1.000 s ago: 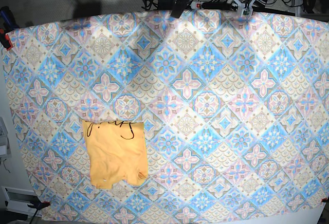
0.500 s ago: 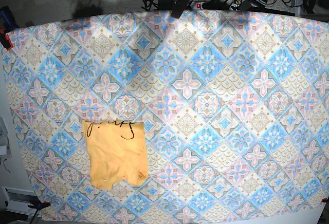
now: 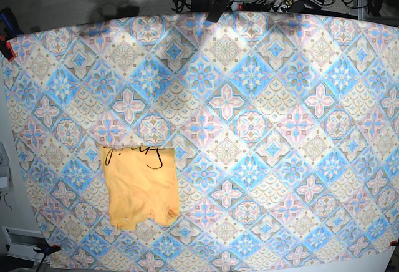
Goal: Fold the T-shirt properly
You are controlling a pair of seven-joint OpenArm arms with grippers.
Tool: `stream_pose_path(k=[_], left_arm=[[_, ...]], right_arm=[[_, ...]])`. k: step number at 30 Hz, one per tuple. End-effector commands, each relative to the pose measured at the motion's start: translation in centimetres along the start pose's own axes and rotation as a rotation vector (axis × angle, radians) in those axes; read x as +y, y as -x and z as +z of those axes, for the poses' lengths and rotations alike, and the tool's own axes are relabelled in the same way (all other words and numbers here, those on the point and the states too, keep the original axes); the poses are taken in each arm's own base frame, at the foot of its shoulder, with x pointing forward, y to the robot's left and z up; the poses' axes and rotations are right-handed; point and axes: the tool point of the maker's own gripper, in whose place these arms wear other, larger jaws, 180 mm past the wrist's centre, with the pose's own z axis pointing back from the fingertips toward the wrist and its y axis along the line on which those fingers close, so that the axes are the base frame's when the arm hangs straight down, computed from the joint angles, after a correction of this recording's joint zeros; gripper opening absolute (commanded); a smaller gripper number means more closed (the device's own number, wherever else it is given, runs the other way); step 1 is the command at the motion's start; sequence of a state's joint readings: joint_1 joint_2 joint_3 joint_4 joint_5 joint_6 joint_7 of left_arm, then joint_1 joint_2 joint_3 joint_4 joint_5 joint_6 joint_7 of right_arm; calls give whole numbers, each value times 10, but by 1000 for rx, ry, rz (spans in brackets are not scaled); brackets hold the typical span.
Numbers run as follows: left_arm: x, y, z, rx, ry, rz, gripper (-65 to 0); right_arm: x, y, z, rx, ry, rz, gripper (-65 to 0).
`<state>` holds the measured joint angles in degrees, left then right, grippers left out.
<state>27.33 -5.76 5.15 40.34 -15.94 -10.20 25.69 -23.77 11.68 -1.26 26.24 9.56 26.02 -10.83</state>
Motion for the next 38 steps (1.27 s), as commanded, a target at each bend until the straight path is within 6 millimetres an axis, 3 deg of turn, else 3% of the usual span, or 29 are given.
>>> stream_pose_path(k=[1, 10, 14, 17, 19, 22, 26, 32, 36, 38], left_arm=[[-1, 7, -4, 17, -1, -10, -650], [8, -16, -22, -23, -37, -75, -650], [9, -30, -24, -40, -45, -122, -650], [11, -37, -24, -46, -51, -124, -650], [12, -38, -24, -46, -53, -126, -650], [14, -39, -24, -46, -56, -126, -650], [17, -48, -23, -59, -62, -129, -650], [22, -48, -22, -57, -70, -131, -650], [22, -46, -22, -55, -70, -126, -650], [23, -37, -22, -41, -70, -117, -650]], right_arm=[[-7, 4, 1, 7, 9, 1, -650], [1, -31, -9, -138, -5, -2, -650], [39, -43, -21, -200, -64, -29, -650], [56, -40, -27, -191, -88, -47, -650], [66, -51, -29, -206, -105, -47, -650], [70, -55, -30, -214, -111, -51, -650], [98, -56, -36, -220, -155, -60, -650], [100, -59, -36, -225, -159, -59, -650], [103, -75, -36, -249, -165, -49, -650], [103, -74, -37, -248, -166, -46, -650]])
